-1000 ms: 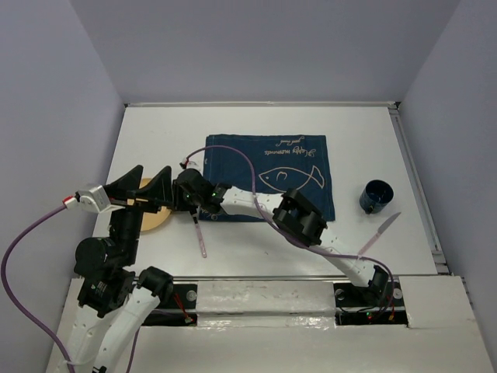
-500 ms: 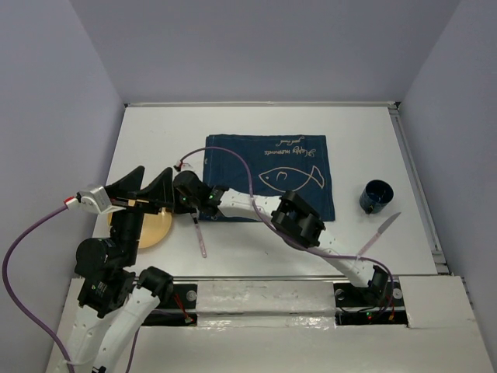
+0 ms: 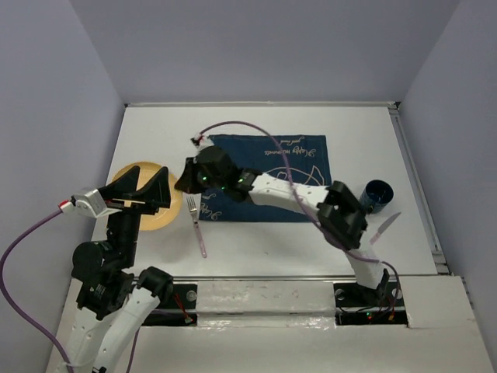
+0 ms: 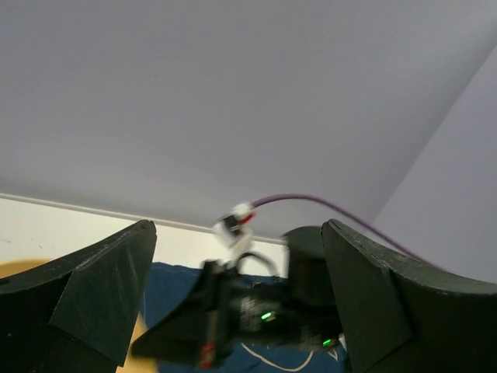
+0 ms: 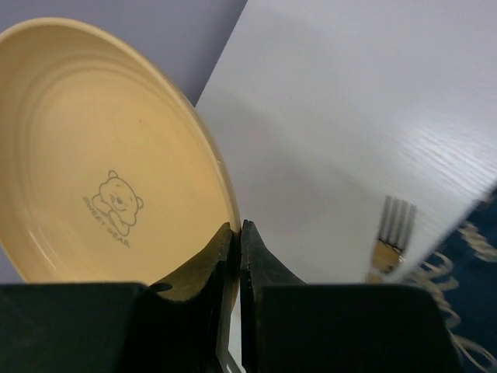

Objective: Set the dinner table for one person

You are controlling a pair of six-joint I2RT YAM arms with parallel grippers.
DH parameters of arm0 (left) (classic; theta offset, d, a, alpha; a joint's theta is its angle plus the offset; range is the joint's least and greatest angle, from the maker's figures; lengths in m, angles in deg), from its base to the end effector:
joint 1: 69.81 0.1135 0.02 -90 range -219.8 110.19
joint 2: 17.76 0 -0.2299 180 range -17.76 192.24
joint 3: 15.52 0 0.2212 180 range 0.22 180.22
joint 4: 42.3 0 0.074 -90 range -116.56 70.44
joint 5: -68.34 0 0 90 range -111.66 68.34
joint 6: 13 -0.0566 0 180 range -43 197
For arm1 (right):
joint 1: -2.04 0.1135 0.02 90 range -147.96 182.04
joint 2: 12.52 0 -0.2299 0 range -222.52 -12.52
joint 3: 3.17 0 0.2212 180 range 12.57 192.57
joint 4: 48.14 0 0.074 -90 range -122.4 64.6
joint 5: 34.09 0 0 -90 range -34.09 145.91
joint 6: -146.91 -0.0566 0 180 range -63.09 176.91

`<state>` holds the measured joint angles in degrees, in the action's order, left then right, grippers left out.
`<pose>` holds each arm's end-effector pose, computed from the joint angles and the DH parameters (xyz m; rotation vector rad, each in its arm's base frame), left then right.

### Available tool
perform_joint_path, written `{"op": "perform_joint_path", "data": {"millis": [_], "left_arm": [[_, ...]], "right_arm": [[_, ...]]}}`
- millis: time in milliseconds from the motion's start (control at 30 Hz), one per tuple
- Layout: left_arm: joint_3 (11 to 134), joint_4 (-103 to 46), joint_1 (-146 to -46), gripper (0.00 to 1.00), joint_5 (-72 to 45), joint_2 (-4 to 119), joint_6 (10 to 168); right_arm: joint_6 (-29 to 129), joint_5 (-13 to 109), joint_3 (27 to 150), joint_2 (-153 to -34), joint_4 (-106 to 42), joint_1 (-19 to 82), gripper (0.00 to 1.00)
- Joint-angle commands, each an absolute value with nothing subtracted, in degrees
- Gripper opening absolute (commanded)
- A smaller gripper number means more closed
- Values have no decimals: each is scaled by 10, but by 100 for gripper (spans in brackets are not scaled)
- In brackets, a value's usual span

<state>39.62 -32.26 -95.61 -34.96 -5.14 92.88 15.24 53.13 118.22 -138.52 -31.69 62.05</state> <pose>0.0665 -0.0177 0.3825 -0.1267 1.0274 -0.5460 0.2463 0.4322 0.2348 -0.3768 2.1102 1.1738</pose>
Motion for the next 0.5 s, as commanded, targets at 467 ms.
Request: {"op": "perform_joint_path", "data": {"millis": [467], "left_arm": [[385, -335, -965, 99, -314, -24, 923]], "right_arm": [[211, 426, 742, -1098, -361, 276, 0]]}}
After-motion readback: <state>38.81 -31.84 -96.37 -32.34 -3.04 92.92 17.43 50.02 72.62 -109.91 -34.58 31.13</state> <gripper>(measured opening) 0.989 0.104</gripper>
